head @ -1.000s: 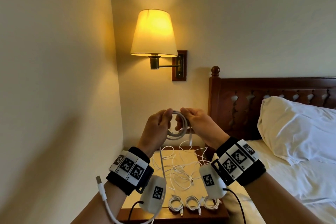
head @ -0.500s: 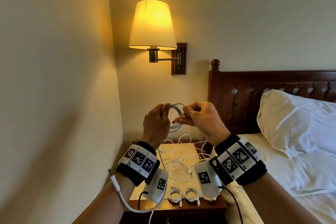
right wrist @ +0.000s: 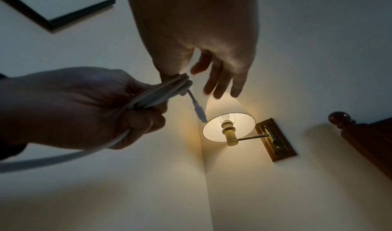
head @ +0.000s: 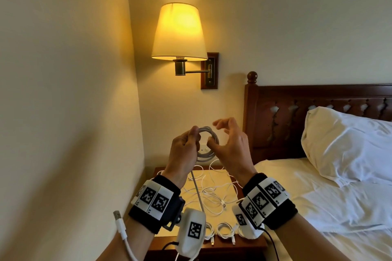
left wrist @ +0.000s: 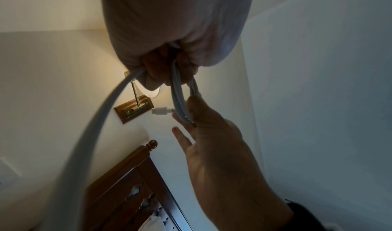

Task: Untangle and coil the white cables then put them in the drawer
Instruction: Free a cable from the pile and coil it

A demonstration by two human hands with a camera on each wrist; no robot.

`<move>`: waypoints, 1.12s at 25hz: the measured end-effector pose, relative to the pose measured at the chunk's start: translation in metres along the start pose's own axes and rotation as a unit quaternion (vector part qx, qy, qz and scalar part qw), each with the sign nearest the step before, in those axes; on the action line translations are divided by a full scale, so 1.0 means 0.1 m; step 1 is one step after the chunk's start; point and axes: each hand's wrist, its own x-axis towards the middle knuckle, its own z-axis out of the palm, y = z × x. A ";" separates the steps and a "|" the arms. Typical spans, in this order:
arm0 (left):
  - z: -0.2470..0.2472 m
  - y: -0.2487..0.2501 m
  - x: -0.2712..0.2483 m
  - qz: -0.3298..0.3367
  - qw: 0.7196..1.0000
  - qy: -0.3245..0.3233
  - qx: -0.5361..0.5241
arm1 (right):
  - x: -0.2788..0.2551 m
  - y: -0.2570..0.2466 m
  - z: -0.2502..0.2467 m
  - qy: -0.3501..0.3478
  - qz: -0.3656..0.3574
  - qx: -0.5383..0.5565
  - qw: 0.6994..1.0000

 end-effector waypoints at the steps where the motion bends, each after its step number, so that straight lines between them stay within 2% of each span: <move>1: -0.01 0.00 0.00 0.001 1.000 0.001 0.000 | 0.00 -0.02 0.00 -0.038 0.020 0.051 0.998; 3: -0.01 0.02 0.01 0.004 1.000 0.005 0.002 | 0.01 -0.05 0.00 -0.105 0.049 0.099 0.988; 5: -0.04 0.02 0.03 0.012 1.000 0.006 0.002 | 0.00 -0.07 -0.02 -0.149 0.032 0.068 0.986; 9: -0.14 0.00 0.09 0.038 0.999 0.010 0.036 | -0.06 -0.07 -0.10 -0.164 0.018 0.038 0.986; 11: -0.13 -0.04 0.11 0.041 0.998 0.021 0.044 | -0.04 -0.04 -0.11 -0.177 0.074 0.095 0.977; 15: -0.10 -0.09 0.13 0.030 0.999 0.013 0.037 | -0.05 -0.01 -0.05 -0.197 0.212 0.316 0.904; 18: -0.10 -0.12 0.14 0.055 0.998 0.001 0.029 | -0.08 -0.05 -0.01 -0.194 0.245 0.469 0.826; 19: -0.11 -0.13 0.15 0.072 0.997 0.000 0.040 | -0.07 -0.09 -0.01 -0.184 0.246 0.499 0.810; 22: -0.24 -0.19 0.20 0.120 0.990 -0.041 0.066 | 0.04 -0.11 -0.10 -0.137 0.256 0.509 0.810; 25: -0.50 -0.32 0.29 0.151 0.974 -0.088 0.145 | 0.15 -0.05 -0.29 -0.095 0.277 0.542 0.788; 27: -0.66 -0.46 0.35 0.187 0.956 -0.080 0.212 | 0.20 -0.03 -0.42 -0.089 0.279 0.569 0.769; 28: -0.73 -0.55 0.40 0.201 0.948 -0.051 0.242 | 0.22 -0.04 -0.47 -0.090 0.277 0.578 0.762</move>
